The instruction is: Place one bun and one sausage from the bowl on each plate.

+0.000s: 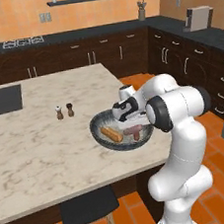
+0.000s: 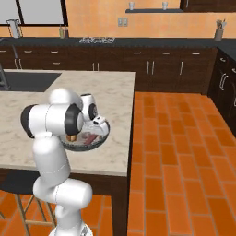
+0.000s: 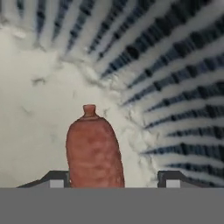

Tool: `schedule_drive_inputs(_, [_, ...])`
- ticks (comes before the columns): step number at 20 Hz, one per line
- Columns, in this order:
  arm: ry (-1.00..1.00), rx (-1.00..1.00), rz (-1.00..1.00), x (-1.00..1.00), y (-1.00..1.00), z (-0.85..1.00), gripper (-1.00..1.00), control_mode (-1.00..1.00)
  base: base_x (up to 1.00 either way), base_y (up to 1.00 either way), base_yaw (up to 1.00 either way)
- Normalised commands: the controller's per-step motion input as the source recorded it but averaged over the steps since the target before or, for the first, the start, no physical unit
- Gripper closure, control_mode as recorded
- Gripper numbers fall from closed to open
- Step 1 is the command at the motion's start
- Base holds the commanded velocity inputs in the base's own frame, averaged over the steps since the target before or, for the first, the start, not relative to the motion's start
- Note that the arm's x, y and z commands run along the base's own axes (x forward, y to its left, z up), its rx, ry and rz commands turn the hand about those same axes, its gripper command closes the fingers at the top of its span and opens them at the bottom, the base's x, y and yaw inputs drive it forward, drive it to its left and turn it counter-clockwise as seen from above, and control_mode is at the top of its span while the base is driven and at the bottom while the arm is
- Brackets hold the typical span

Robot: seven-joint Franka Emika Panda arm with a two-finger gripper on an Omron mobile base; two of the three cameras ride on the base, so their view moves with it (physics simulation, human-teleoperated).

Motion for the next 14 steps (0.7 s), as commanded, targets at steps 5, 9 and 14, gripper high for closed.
schedule_drive_inputs(5, [-0.13, 0.00, 0.00, 0.05, 0.00, -0.19, 1.00, -1.00, 0.00, 0.00, 0.00])
schedule_drive_inputs(9, [-0.19, 0.02, 0.00, -0.23, 0.00, 0.04, 1.00, -1.00, 0.00, 0.00, 0.00])
schedule_drive_inputs(14, [-0.49, 0.11, 0.00, -0.76, -0.08, 0.98, 1.00, -1.00, 0.00, 0.00, 0.00])
